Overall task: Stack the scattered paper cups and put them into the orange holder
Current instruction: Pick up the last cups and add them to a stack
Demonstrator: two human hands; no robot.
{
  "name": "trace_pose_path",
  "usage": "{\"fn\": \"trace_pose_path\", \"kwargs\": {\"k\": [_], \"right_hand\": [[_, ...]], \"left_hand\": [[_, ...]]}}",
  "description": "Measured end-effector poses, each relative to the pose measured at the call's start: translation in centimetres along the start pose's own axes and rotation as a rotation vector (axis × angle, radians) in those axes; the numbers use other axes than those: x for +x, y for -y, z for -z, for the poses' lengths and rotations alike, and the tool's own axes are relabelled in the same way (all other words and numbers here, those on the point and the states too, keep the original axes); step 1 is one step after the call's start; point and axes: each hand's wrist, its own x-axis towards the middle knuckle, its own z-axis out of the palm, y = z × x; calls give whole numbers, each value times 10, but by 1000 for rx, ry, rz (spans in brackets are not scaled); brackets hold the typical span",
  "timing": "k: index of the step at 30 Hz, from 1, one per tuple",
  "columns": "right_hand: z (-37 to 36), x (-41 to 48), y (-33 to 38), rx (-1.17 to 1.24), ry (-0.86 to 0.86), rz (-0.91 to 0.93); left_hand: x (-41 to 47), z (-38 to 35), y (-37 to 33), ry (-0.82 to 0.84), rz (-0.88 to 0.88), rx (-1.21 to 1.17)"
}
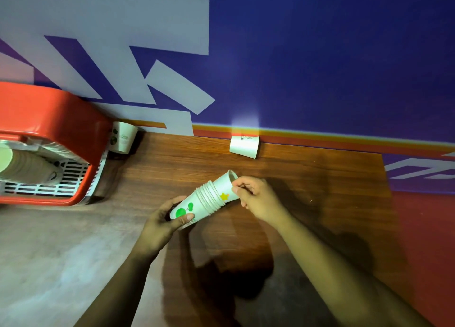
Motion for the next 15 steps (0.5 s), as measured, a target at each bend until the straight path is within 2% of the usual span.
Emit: {"fn": "trace_pose_path", "kwargs": {"k": [5,7,8,10,13,15], "right_hand": [[4,4,6,36,162,-108],[-23,29,11,-56,280,-147],[-22,31,12,-51,256,-162],[-19,47,6,-23,77,-162],[-3,91,-21,18,-427,-278],[12,115,-36,-37,-566,-405]], "left_hand": [[-1,-11,-6,98,4,-33],[14,6,12,43,30,-102],[13,3,11,35,32,-109],[11,3,13,-2,31,-141],[10,5,11,-74,9,-179],[10,5,10,-108,-2,-186]]}}
